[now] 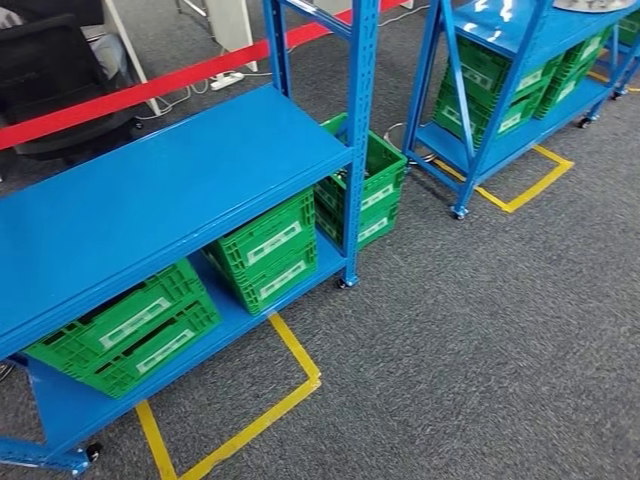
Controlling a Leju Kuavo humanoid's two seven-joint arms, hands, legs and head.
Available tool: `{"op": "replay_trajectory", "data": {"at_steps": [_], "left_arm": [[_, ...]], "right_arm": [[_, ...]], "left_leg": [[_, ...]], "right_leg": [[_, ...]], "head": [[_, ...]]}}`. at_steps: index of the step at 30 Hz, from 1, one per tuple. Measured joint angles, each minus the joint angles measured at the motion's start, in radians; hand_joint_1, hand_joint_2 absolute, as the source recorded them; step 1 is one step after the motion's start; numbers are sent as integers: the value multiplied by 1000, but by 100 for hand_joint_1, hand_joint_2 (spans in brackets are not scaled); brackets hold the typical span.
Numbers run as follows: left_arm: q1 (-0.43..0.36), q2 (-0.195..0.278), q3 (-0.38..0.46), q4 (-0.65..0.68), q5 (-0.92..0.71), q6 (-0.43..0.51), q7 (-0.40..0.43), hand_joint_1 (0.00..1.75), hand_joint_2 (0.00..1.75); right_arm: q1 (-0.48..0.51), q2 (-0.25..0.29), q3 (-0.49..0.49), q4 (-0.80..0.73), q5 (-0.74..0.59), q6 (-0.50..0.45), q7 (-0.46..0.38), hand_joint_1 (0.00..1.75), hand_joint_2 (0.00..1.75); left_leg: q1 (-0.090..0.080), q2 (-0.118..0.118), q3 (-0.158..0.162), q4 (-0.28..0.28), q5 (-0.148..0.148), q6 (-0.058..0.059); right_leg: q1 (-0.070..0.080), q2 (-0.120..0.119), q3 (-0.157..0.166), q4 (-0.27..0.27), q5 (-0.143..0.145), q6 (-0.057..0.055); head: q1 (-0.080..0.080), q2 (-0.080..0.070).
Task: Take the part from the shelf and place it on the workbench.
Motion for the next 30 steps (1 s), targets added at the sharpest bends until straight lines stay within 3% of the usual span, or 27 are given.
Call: {"op": "replay_trajectory", "data": {"at_steps": [1,2,3,5,7,9,10,12,13,15,16,17,18,19,20,22,24,25,27,28,30], "left_arm": [[2,0,0,-1,0,-1,0,0,0],[6,0,0,-3,0,-2,0,0,0],[8,0,0,-5,1,-3,0,0,0],[10,0,0,-11,1,-3,1,0,0],[11,1,-1,-17,2,-3,2,0,0],[17,1,-2,-22,4,-3,5,0,0],[21,0,-3,-24,5,-3,8,0,0],[23,0,-6,-29,7,-3,11,0,0],[23,0,-9,-31,9,-2,13,0,0],[24,-1,-15,-34,14,2,17,0,0],[25,-1,-17,-35,18,6,20,0,0],[27,-1,-19,-35,22,12,24,0,0],[29,-1,-23,-37,28,18,29,0,0],[31,-1,-28,-40,35,26,36,0,0],[33,-1,-35,-44,42,35,44,0,0],[39,-1,-49,-52,53,46,56,0,0],[45,-1,-61,-60,58,51,61,0,0],[48,-1,-65,-64,59,52,63,0,0],[50,-1,-71,-72,60,52,65,0,0],[50,-1,-74,-75,61,51,65,0,0],[52,-1,-81,-80,62,50,66,0,0]], "right_arm": [[-1,0,0,1,0,0,0,0,0],[-2,0,0,1,0,0,0,0,0],[-2,0,0,1,0,0,0,0,0],[-2,0,0,2,0,0,0,0,0],[-3,0,0,2,0,0,0,0,0],[-6,0,0,2,0,0,0,0,0],[-7,0,1,2,0,0,-1,0,0],[-8,0,1,2,0,0,-2,0,0],[-7,0,1,3,0,0,-2,0,0],[-5,0,1,4,0,1,-3,0,0],[-5,0,0,5,0,1,-3,0,0],[-5,0,0,5,0,1,-3,0,0],[-5,0,0,5,0,2,-3,0,0],[-5,0,0,5,0,3,-3,0,0],[-5,0,-1,6,0,4,-3,0,0],[-4,0,-4,8,1,7,-3,0,0],[-2,0,-8,8,2,8,-2,0,0],[-2,0,-9,8,2,8,-2,0,0],[-3,0,-11,8,1,9,-2,0,0],[-3,0,-11,8,1,10,-3,0,0],[-3,0,-13,8,1,11,-3,0,0]], "left_leg": [[1,4,-3,12,6,-2],[2,9,14,-16,29,-2],[2,19,48,-77,64,0],[-5,64,119,-205,108,12],[-12,85,144,-258,109,30],[-11,63,145,-264,107,46],[-8,53,148,-268,108,52],[-3,31,156,-273,110,60],[-2,20,157,-274,108,62],[-1,-6,161,-274,104,65],[0,-20,166,-274,101,64],[1,-34,173,-273,96,63],[3,-49,182,-273,90,59],[5,-63,191,-273,84,54],[6,-77,196,-271,78,49],[9,-102,191,-265,71,37],[11,-118,184,-260,69,24],[10,-106,183,-250,68,19],[7,-47,150,-184,51,10],[5,-15,115,-122,30,7],[4,5,34,5,-20,5]], "right_leg": [[0,-17,2,0,-5,0],[1,-32,8,1,-10,2],[1,-45,15,1,-15,5],[3,-69,29,1,-25,13],[6,-90,44,3,-31,25],[6,-99,54,9,-30,39],[4,-83,55,19,-35,44],[0,-28,21,81,-77,52],[-2,2,-12,142,-109,55],[-3,23,-91,265,-152,61],[-4,25,-117,291,-147,63],[-4,26,-124,277,-118,63],[-6,31,-112,227,-72,64],[-9,49,-92,165,-25,65],[-12,77,-77,108,0,65],[-15,117,-62,57,10,54],[-13,105,-54,53,6,36],[-13,91,-46,50,9,31],[-14,61,-28,43,4,20],[-13,44,-21,41,-1,15],[-8,12,-11,41,-16,9]], "head": [[0,0],[0,0],[0,0],[0,0],[1,0],[1,0],[3,0],[8,0],[10,0],[12,0],[12,0],[12,0],[12,0],[12,0],[14,0],[15,0],[15,0],[15,0],[10,0],[7,0],[5,0]]}}
